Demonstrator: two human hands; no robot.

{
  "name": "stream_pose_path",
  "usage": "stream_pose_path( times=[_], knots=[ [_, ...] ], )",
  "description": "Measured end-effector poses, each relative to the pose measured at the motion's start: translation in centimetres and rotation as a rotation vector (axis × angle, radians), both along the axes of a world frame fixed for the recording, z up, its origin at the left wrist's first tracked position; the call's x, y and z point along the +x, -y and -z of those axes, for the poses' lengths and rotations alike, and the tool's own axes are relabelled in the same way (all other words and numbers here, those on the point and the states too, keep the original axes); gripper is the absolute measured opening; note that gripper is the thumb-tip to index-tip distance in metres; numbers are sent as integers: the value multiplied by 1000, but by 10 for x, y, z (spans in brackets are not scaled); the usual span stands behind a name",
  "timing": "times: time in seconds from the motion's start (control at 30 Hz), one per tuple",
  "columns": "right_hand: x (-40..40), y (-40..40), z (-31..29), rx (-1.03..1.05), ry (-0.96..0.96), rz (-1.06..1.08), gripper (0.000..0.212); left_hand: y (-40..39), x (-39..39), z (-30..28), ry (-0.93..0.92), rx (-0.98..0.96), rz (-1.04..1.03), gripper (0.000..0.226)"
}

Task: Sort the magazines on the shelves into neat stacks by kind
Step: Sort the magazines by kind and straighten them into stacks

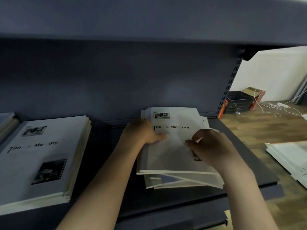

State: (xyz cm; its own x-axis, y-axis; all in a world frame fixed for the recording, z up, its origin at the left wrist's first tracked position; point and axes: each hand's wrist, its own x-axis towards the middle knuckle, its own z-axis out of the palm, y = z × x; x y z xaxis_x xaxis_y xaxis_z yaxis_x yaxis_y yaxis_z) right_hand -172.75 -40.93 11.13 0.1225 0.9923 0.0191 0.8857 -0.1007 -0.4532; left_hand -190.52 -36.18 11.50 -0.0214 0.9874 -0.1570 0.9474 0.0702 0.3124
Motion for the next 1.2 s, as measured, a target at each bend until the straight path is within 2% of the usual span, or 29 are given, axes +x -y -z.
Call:
stream_pose_path(
  times=[0.1, 0.2, 0.3, 0.4, 0.47, 0.6, 0.73, 0.87, 0.97, 1.2],
  knots=[
    [7, 2, -1, 7, 1, 14, 31, -6, 0, 1, 4, -64, -22, 80],
    [12, 5, 1, 8, -9, 34, 29, -9, -3, 0, 46, -105, -62, 80],
    [14, 6, 3, 15, -7, 43, 27, -7, -3, 1, 42, -93, -77, 87],
    [15, 6, 3, 21, 1, 50, 26, -4, -5, 5, 137, -56, -94, 88],
    [16, 4, 4, 25, 15, 39, 25, -1, -6, 7, 262, -26, -112, 77],
    [19, -2, 3, 28, 69, 2, 29, 12, -17, 8, 557, -19, -77, 38],
    [19, -13, 2, 25, 85, -8, 20, 33, -37, 7, 524, 108, -36, 43],
    [15, -20, 2, 51, 140, 59, 33, 59, -52, 8, 586, 266, -58, 37],
    [13, -26, 3, -36, 147, 32, 55, 71, -64, 9, 683, 355, -172, 32],
    [12, -34, 1, -132, 180, -37, 64, 86, -81, 16, 766, 443, -321, 24]
  ],
)
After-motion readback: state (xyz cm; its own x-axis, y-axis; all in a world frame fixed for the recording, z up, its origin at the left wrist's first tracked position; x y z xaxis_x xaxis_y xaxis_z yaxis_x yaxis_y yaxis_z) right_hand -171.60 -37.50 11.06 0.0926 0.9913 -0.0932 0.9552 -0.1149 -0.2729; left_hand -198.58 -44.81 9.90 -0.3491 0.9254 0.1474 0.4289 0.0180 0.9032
